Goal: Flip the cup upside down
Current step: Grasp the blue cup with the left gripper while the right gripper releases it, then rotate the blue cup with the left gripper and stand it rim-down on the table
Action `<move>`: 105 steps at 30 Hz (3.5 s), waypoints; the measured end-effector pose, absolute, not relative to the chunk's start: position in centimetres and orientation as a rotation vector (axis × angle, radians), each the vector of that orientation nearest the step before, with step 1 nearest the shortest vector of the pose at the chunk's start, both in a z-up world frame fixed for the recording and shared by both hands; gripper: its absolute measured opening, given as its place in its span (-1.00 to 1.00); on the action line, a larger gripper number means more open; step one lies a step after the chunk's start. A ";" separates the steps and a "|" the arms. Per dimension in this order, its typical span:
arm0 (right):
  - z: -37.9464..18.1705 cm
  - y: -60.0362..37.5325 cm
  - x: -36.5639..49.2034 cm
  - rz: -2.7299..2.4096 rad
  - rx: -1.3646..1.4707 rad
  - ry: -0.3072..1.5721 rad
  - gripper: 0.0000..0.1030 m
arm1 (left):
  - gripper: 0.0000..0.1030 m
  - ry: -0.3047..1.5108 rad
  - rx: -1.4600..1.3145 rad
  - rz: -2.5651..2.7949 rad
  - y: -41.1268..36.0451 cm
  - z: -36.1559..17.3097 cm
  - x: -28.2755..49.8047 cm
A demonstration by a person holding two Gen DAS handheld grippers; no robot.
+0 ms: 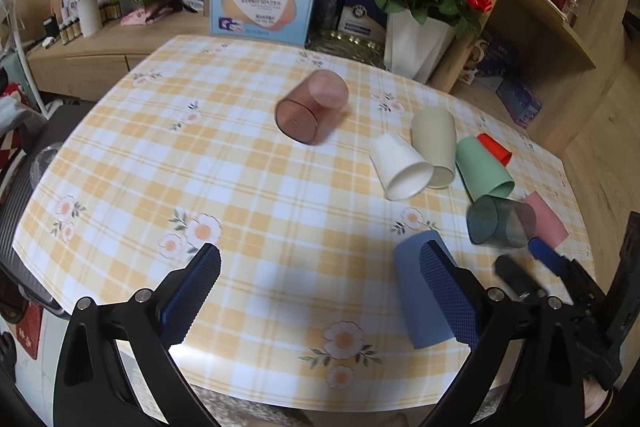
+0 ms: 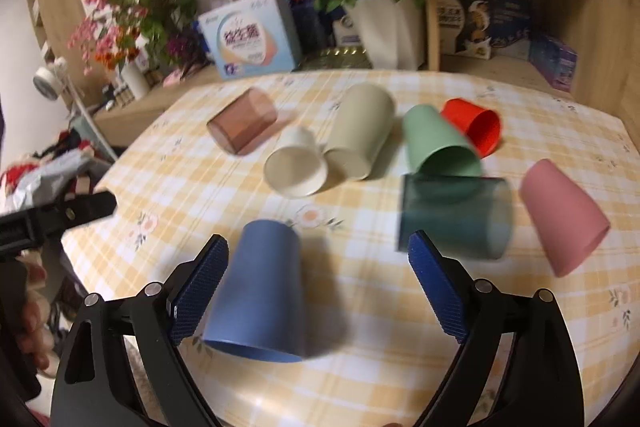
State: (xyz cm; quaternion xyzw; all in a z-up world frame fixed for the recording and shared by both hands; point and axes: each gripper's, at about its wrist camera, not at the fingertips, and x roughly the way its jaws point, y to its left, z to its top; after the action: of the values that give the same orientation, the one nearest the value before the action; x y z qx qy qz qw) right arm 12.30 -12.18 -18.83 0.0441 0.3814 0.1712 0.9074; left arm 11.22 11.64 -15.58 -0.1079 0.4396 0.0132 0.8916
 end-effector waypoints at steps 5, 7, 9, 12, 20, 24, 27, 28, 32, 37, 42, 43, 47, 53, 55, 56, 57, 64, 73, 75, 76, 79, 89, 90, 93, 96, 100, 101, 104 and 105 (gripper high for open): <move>-18.5 -15.7 12.5 0.252 0.123 0.789 0.71 | 0.88 0.976 -0.284 -0.021 10.1 -16.4 12.3; -18.7 -17.6 12.7 0.214 0.146 0.806 0.71 | 0.86 1.006 -0.315 -0.037 9.5 -16.9 12.8; -19.1 -19.1 12.9 0.196 0.169 0.834 0.71 | 0.77 1.045 -0.349 -0.051 8.8 -17.7 13.5; -19.7 -21.1 13.0 0.146 0.170 0.864 0.71 | 0.66 1.112 -0.386 -0.074 7.5 -19.1 14.8; -21.1 -25.5 12.5 0.068 0.210 0.900 0.71 | 0.50 1.269 -0.529 -0.072 5.7 -23.1 18.1; -21.5 -26.7 12.4 0.056 0.237 0.906 0.71 | 0.49 1.288 -0.533 -0.067 5.2 -23.5 19.0; -21.8 -27.0 12.6 0.051 0.253 0.912 0.71 | 0.47 1.300 -0.524 -0.059 4.8 -23.9 19.6; -21.9 -27.0 12.6 0.051 0.255 0.913 0.71 | 0.42 1.307 -0.522 -0.056 4.7 -24.0 19.9; -22.1 -26.9 12.6 0.061 0.256 0.918 0.71 | 0.27 1.326 -0.490 -0.058 4.0 -24.4 20.6; -22.4 -27.0 12.7 0.070 0.268 0.924 0.71 | 0.26 1.340 -0.459 -0.059 3.5 -24.8 21.5; -22.5 -27.3 12.7 0.063 0.279 0.926 0.71 | 0.22 1.361 -0.434 -0.063 3.1 -25.3 21.8; -22.5 -27.4 12.7 0.061 0.282 0.927 0.71 | 0.12 1.363 -0.434 -0.064 3.1 -25.4 21.8; -22.6 -27.4 12.8 0.061 0.286 0.934 0.71 | 0.09 1.363 -0.448 -0.080 3.1 -25.7 21.9; -22.4 -27.1 12.7 0.065 0.281 0.934 0.71 | 0.05 1.341 -0.451 -0.129 3.5 -25.4 21.0; -22.3 -27.1 12.7 0.066 0.282 0.933 0.71 | 0.05 1.318 -0.430 -0.151 3.8 -24.9 20.3; -22.3 -27.0 12.7 0.066 0.282 0.932 0.71 | 0.05 1.299 -0.418 -0.159 4.0 -24.5 19.7; -22.2 -27.0 12.7 0.066 0.282 0.931 0.71 | 0.05 1.283 -0.408 -0.166 4.2 -24.2 19.4; -22.0 -26.0 12.5 0.081 0.279 0.933 0.71 | 0.05 1.128 -0.263 -0.164 5.9 -21.5 15.7; -21.8 -24.3 12.1 0.111 0.253 0.939 0.71 | 0.04 0.985 -0.221 -0.109 9.4 -18.7 12.7; -21.8 -24.1 12.0 0.114 0.249 0.941 0.71 | 0.04 0.961 -0.192 -0.091 10.1 -18.4 12.5; -21.8 -24.0 12.0 0.116 0.247 0.944 0.71 | 0.03 0.958 -0.188 -0.081 10.4 -18.4 12.6; -21.9 -23.7 11.9 0.120 0.242 0.951 0.71 | 0.03 0.938 -0.205 -0.053 12.0 -18.3 12.8; -21.8 -23.7 11.8 0.117 0.241 0.953 0.71 | 0.03 0.916 -0.188 0.022 14.2 -17.5 13.0; -21.8 -23.7 11.9 0.116 0.242 0.954 0.71 | 0.03 0.917 -0.182 0.024 14.2 -17.5 12.8; -21.8 -23.6 11.9 0.116 0.241 0.956 0.71 | 0.03 0.924 -0.164 0.035 14.2 -17.6 12.4; -21.9 -23.6 11.9 0.117 0.241 0.958 0.71 | 0.03 0.930 -0.152 0.047 14.1 -17.7 12.1; -21.9 -23.7 11.8 0.114 0.242 0.958 0.71 | 0.03 0.936 -0.131 0.068 13.9 -18.0 12.2; -21.9 -23.7 11.8 0.111 0.243 0.958 0.71 | 0.03 0.937 -0.127 0.074 13.8 -18.1 12.2; -21.9 -23.9 11.8 0.106 0.249 0.959 0.71 | 0.03 0.927 -0.106 0.082 13.6 -18.4 12.1; -21.9 -24.0 11.8 0.104 0.252 0.959 0.71 | 0.03 0.922 -0.099 0.083 13.4 -18.4 12.1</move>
State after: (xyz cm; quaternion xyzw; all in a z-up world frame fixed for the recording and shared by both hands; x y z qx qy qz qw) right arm 11.78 -23.98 -21.90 0.1207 0.4600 0.0499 0.8782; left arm 12.10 13.44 -18.44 -0.0478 0.4446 0.0400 0.8936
